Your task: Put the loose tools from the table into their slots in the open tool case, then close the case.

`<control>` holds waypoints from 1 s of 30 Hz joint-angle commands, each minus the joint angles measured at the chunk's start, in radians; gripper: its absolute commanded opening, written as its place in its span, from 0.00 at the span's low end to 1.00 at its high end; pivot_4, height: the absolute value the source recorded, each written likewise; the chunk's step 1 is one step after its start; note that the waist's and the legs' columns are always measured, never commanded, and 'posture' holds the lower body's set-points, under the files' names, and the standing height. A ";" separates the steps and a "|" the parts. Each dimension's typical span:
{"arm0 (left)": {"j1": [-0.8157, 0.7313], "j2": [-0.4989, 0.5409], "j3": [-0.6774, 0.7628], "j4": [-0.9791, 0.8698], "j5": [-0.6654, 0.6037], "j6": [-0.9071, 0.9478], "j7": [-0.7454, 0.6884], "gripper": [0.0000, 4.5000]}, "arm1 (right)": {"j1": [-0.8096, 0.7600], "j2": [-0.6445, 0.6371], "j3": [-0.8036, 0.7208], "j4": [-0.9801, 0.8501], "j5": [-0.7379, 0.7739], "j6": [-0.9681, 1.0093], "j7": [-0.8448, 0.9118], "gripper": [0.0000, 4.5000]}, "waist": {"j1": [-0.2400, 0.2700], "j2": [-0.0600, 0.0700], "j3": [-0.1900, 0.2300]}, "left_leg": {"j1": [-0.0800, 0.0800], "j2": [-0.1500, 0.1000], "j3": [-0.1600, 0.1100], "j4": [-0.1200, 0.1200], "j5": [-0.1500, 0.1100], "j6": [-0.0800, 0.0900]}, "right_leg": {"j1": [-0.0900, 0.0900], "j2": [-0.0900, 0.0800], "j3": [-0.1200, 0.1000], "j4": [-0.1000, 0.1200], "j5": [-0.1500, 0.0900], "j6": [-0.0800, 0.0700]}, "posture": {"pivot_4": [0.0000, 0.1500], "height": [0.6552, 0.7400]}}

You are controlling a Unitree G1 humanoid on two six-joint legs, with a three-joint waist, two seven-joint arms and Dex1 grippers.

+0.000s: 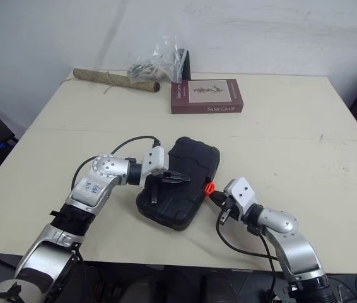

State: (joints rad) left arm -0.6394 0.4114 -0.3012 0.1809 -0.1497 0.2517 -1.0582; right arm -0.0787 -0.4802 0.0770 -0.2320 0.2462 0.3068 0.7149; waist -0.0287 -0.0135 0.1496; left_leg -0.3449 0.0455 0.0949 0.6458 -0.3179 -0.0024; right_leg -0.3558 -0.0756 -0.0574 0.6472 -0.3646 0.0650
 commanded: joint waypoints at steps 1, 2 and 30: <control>0.096 -0.009 -0.096 0.133 0.075 0.060 0.002 0.00 | -0.077 0.014 -0.010 -0.142 0.081 -0.014 0.037 0.02 | -0.002 0.001 -0.001 | 0.000 0.000 0.000 0.000 0.000 0.000 | 0.000 0.000 0.000 0.000 0.000 0.000 | 1.00 1.00; 0.096 -0.010 -0.095 0.136 0.075 0.058 0.002 0.00 | -0.081 0.011 -0.007 -0.148 0.086 0.000 0.043 0.02 | -0.002 0.002 -0.001 | 0.001 0.000 0.000 -0.001 0.000 0.000 | 0.000 0.000 0.000 0.000 0.000 0.000 | 1.00 1.00; 0.566 0.413 0.690 -0.063 -0.127 -0.141 0.213 0.99 | 0.025 -0.532 -0.545 0.403 0.076 -0.447 0.384 1.00 | 0.000 -0.006 0.034 | -0.012 -0.002 0.004 -0.014 0.006 -0.003 | -0.017 -0.002 0.000 -0.008 0.000 -0.001 | 1.00 1.00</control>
State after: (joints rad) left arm -0.0650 0.8094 0.3384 0.1320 -0.2670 0.1295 -0.8627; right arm -0.0337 -1.0023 -0.4448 0.1652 0.2922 -0.1328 1.0889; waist -0.0282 -0.0195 0.1831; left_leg -0.3572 0.0436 0.0987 0.6321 -0.3117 -0.0058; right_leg -0.3727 -0.0781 -0.0575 0.6389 -0.3650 0.0639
